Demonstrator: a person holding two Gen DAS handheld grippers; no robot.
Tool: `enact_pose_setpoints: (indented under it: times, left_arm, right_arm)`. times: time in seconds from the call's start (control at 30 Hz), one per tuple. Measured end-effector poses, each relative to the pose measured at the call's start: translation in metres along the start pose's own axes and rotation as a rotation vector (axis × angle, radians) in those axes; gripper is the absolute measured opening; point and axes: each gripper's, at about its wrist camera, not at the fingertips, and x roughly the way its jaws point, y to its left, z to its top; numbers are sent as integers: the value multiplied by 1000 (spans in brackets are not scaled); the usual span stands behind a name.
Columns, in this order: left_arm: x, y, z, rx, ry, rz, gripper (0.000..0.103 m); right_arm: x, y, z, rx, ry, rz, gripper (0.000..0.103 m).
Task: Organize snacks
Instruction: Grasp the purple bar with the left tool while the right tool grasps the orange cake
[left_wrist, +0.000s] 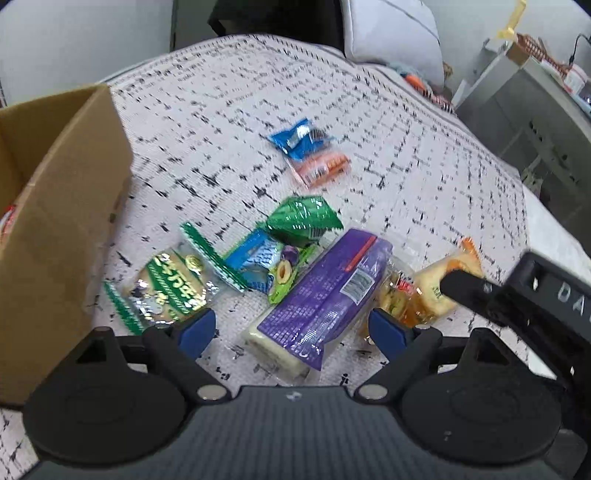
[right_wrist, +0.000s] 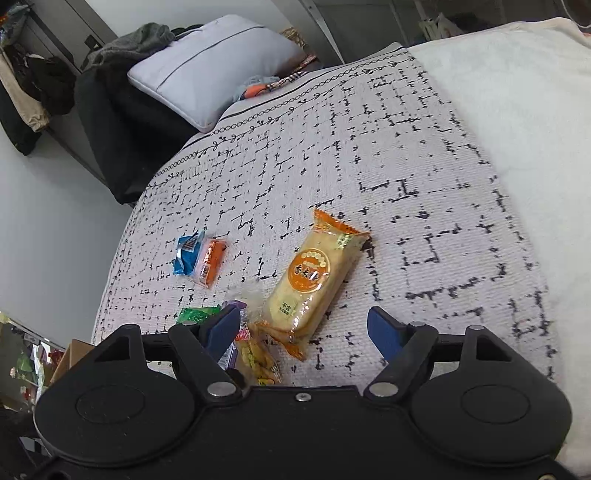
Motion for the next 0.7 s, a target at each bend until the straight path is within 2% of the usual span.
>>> enact_pose_setpoints:
  times: [0.2,0.37,0.53,0.63,0.7]
  left_arm:
    - [15,-4,0,33,32,-2,84]
    - [14,-3,4,43,21,-14,58]
    - [7,2,6,36,31,-37,47]
    - [-2,6,5,30,35,-41,45]
    - [-11,9,4,31,26,-52,44]
  right_arm:
    - [16,5,1,-14,-1,-39,75]
    - [24,9,4,-19,-23,-68,74]
    - [30,15,3,-62,-27,-109,71]
    - [32,16,1,-114,-13,-137,62]
    - [30,16,0,-137,-13,-166,45]
